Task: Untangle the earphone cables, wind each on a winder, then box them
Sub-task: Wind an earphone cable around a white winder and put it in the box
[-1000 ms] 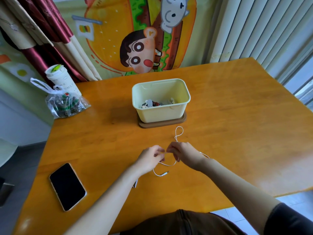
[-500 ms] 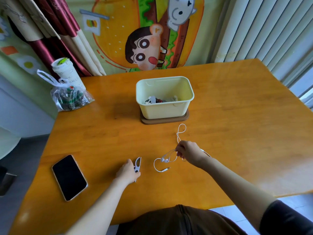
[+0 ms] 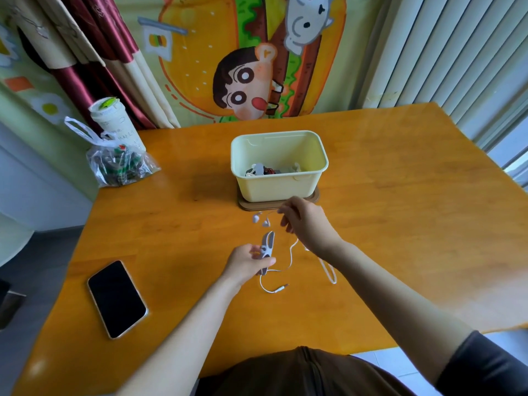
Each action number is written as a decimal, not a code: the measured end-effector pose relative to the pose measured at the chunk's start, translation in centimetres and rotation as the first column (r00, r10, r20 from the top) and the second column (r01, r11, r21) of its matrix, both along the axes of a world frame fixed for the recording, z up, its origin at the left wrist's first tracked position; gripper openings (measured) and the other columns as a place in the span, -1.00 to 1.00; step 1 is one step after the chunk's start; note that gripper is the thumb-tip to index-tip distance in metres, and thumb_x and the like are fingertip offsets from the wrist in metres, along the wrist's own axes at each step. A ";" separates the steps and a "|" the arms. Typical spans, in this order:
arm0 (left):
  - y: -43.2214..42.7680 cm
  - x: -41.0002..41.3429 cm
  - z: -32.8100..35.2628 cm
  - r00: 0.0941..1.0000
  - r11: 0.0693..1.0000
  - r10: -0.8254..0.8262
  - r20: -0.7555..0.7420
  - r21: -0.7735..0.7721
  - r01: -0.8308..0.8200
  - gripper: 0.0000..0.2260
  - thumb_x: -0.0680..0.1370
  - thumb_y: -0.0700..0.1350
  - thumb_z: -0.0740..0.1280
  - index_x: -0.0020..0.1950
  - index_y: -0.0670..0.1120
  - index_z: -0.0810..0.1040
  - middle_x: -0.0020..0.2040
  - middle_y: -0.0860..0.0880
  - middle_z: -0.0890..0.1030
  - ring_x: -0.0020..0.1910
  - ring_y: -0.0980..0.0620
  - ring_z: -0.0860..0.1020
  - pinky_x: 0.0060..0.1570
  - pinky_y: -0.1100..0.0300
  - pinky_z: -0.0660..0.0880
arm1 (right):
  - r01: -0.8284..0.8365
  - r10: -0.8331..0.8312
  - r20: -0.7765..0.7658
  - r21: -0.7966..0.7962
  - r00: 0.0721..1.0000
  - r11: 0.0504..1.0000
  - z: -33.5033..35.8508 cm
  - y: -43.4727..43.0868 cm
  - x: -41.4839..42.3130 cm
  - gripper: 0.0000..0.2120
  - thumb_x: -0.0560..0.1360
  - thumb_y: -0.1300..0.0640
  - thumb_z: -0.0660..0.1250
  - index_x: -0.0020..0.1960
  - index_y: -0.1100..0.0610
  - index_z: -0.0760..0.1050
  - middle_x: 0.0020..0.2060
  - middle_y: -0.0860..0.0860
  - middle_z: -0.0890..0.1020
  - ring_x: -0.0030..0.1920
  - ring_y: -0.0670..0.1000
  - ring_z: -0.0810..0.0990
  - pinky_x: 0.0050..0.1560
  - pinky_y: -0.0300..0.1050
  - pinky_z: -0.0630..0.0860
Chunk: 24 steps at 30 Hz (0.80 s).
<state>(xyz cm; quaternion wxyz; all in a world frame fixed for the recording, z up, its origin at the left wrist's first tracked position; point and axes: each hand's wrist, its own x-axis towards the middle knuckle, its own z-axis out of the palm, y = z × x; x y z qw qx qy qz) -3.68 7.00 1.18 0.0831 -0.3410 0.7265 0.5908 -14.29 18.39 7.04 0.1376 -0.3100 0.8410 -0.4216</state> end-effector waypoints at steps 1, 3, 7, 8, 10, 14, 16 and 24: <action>0.3 -0.2 0.5 1.000 1.000 -0.001 -0.030 0.001 0.001 -0.85 0.47 -0.19 0.43 0.01 -0.14 0.54 -0.18 -0.05 0.58 -0.33 0.13 0.51 -0.48 0.44 0.39 | -0.010 0.010 0.017 0.008 1.000 1.000 -0.1 0.0 0.2 -0.84 0.61 0.20 0.16 -0.12 0.15 0.46 -0.35 -0.04 0.56 -0.42 -0.15 0.50 -0.36 -0.37 0.43; 0.9 -0.6 1.2 0.997 1.000 0.024 -0.066 0.014 -0.023 -0.92 0.48 -0.19 0.43 -0.07 -0.15 0.57 -0.30 -0.03 0.55 -0.38 0.13 0.47 -0.51 0.46 0.33 | -0.069 0.062 0.068 0.097 0.996 0.993 -0.9 0.4 0.7 -0.83 0.60 0.24 0.16 -0.15 0.17 0.46 -0.34 -0.01 0.57 -0.43 -0.16 0.49 -0.38 -0.40 0.41; 1.9 -0.9 1.8 0.996 0.998 0.030 -0.088 0.061 -0.024 -0.90 0.48 -0.23 0.42 -0.02 -0.18 0.61 -0.35 0.02 0.53 -0.38 0.14 0.44 -0.53 0.47 0.28 | -0.062 0.042 0.111 0.189 0.993 0.980 -2.8 1.4 1.5 -0.84 0.57 0.24 0.20 -0.18 0.16 0.43 -0.30 0.02 0.58 -0.41 -0.16 0.47 -0.39 -0.39 0.38; 2.0 -0.8 1.9 0.996 0.997 0.022 -0.087 0.078 -0.015 -0.90 0.48 -0.22 0.42 -0.02 -0.16 0.62 -0.35 0.03 0.53 -0.38 0.14 0.44 -0.50 0.46 0.29 | -0.052 0.032 0.105 0.192 0.994 0.980 -2.9 1.6 1.5 -0.85 0.57 0.23 0.21 -0.18 0.15 0.43 -0.30 0.00 0.56 -0.40 -0.15 0.47 -0.39 -0.39 0.37; 2.2 -0.7 2.1 0.997 0.991 0.012 -0.080 0.131 -0.002 -0.93 0.50 -0.16 0.40 -0.04 -0.10 0.63 -0.32 0.03 0.54 -0.34 0.13 0.45 -0.40 0.38 0.34 | -0.035 0.018 0.089 0.188 0.996 0.982 -2.9 1.9 1.6 -0.88 0.56 0.24 0.23 -0.16 0.15 0.45 -0.32 0.01 0.55 -0.38 -0.09 0.48 -0.40 -0.40 0.36; 2.3 -0.6 2.3 0.982 0.940 0.156 -0.107 0.321 -0.114 -0.88 0.58 -0.12 0.31 -0.05 -0.06 0.64 -0.21 -0.02 0.63 -0.26 0.08 0.53 -0.26 0.28 0.43 | 0.013 -0.025 0.071 0.164 0.997 0.986 -3.2 2.2 1.5 -0.88 0.57 0.23 0.23 -0.05 0.27 0.51 -0.25 0.04 0.57 -0.27 -0.01 0.55 -0.29 -0.33 0.44; 2.2 -0.6 2.2 0.978 0.944 0.175 -0.117 0.302 -0.133 -0.89 0.58 -0.12 0.31 0.02 -0.03 0.63 -0.10 -0.04 0.66 -0.18 0.07 0.55 -0.24 0.29 0.44 | 0.015 -0.022 0.042 0.172 0.999 0.985 -3.2 2.1 1.5 -0.88 0.56 0.22 0.25 -0.01 0.28 0.52 -0.22 0.02 0.55 -0.22 -0.01 0.53 -0.28 -0.38 0.41; 2.5 -0.6 1.5 0.958 0.905 0.286 -0.036 0.338 -0.257 -0.90 0.54 -0.11 0.37 0.00 -0.09 0.63 -0.11 -0.06 0.65 -0.09 -0.03 0.56 -0.13 0.20 0.47 | -0.010 0.007 0.028 0.101 1.000 0.995 -2.4 1.5 2.1 -0.92 0.51 0.22 0.34 -0.05 0.24 0.56 -0.24 -0.03 0.53 -0.30 -0.21 0.43 -0.29 -0.51 0.35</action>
